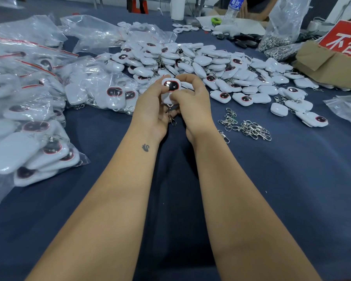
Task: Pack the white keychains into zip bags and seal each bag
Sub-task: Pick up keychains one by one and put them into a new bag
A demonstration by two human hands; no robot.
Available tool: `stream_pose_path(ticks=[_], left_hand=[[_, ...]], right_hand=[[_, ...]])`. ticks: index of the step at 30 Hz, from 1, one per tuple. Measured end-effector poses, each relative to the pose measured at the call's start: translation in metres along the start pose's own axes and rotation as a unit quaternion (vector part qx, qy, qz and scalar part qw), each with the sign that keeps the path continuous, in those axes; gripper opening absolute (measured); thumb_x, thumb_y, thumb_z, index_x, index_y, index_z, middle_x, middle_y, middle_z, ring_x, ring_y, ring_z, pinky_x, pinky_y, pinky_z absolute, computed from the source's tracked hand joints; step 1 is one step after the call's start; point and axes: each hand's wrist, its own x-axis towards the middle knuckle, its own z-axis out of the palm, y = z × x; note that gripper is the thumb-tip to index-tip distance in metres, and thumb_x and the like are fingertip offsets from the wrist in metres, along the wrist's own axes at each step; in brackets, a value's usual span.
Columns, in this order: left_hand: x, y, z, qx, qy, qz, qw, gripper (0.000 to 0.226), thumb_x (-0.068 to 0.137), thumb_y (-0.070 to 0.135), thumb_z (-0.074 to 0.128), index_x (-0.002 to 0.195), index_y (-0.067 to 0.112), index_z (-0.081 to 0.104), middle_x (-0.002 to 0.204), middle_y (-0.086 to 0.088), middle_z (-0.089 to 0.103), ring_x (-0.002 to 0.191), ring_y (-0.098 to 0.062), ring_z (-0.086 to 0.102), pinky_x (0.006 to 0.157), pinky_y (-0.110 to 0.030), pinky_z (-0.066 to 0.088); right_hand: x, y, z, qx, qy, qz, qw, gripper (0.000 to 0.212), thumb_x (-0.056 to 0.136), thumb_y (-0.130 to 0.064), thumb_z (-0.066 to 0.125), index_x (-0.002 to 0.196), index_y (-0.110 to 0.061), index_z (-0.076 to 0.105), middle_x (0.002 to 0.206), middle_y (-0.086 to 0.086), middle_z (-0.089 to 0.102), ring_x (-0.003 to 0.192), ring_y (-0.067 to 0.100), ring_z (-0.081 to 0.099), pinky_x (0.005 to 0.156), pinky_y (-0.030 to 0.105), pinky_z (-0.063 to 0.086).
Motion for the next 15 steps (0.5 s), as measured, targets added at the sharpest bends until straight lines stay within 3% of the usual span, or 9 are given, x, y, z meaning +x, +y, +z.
stream_pose_path(ticks=[2,6,10,15], left_hand=[[0.0006,0.0004,-0.0002,0.002,-0.003,0.004,1.000,0.028,0.094,0.003,0.046,0.104,0.021,0.064,0.074,0.001,0.072,0.064,-0.015,0.066,0.050,-0.021,0.047],[0.0002,0.0006,-0.0005,0.010,-0.016,0.013,1.000,0.030,0.095,0.001,0.046,0.107,0.023,0.064,0.079,0.001,0.074,0.073,-0.015,0.069,0.060,-0.024,0.053],[-0.0016,0.0000,-0.0001,0.027,-0.026,0.019,0.999,0.034,0.095,-0.001,0.044,0.100,0.024,0.066,0.075,0.001,0.073,0.073,-0.015,0.068,0.065,-0.026,0.054],[-0.0017,0.0003,0.0004,0.043,-0.024,0.019,0.999,0.035,0.094,-0.001,0.045,0.097,0.025,0.067,0.073,0.003,0.072,0.068,-0.012,0.067,0.062,-0.024,0.053]], right_hand=[[0.0011,-0.0005,-0.0004,0.005,0.012,0.001,1.000,0.030,0.082,0.008,0.050,0.101,-0.013,0.060,0.070,0.004,0.061,0.050,0.014,0.052,0.044,0.023,0.041],[0.0004,-0.0006,-0.0017,0.015,0.021,-0.003,1.000,0.024,0.085,0.002,0.055,0.098,-0.016,0.065,0.079,0.004,0.062,0.060,0.011,0.055,0.049,0.021,0.043],[0.0000,-0.0014,-0.0015,0.020,0.020,-0.005,1.000,0.024,0.087,0.001,0.055,0.099,-0.016,0.067,0.080,0.003,0.063,0.063,0.009,0.059,0.050,0.019,0.045],[0.0000,-0.0017,-0.0012,0.038,0.021,-0.004,0.999,0.025,0.086,0.003,0.054,0.092,-0.017,0.067,0.082,0.002,0.065,0.059,0.007,0.059,0.048,0.017,0.044]])
